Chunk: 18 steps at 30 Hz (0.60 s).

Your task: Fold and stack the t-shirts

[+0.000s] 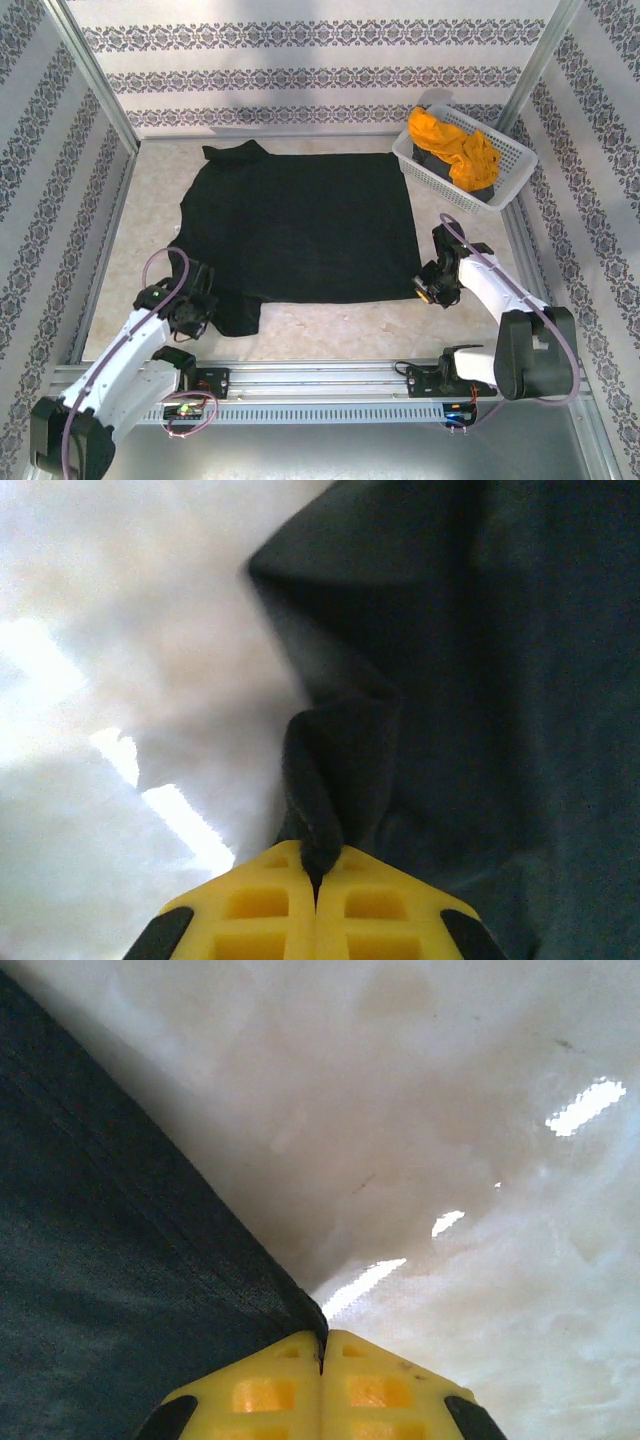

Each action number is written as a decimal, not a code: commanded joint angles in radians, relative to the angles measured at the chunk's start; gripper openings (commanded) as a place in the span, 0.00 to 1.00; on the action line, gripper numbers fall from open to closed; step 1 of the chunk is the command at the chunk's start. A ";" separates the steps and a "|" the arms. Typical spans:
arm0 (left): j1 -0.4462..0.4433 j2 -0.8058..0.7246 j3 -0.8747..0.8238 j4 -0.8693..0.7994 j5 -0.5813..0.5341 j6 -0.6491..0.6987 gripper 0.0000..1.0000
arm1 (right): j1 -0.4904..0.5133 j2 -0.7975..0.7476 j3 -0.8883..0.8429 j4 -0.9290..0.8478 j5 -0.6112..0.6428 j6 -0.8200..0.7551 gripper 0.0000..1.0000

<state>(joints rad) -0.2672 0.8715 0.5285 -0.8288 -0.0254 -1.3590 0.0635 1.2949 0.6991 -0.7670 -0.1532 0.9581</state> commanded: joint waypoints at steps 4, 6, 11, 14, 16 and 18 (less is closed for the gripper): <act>0.033 0.132 0.190 0.290 -0.113 0.146 0.00 | 0.010 0.085 0.184 -0.046 -0.008 0.013 0.00; 0.056 0.186 0.243 0.335 -0.101 0.182 0.00 | 0.009 0.115 0.227 -0.047 -0.018 0.036 0.00; 0.112 0.321 0.373 0.436 -0.058 0.270 0.00 | 0.006 0.201 0.352 -0.058 -0.026 0.074 0.00; 0.145 0.388 0.436 0.460 -0.040 0.299 0.00 | 0.001 0.251 0.414 -0.050 -0.029 0.097 0.00; 0.168 0.425 0.464 0.474 -0.032 0.308 0.00 | -0.001 0.284 0.451 -0.040 -0.031 0.109 0.00; 0.188 0.466 0.495 0.484 -0.026 0.323 0.00 | -0.001 0.324 0.496 -0.042 -0.022 0.113 0.00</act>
<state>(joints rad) -0.1081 1.3018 0.9756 -0.4068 -0.0582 -1.0996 0.0635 1.5764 1.1366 -0.7952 -0.1768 1.0382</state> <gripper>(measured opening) 0.058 0.063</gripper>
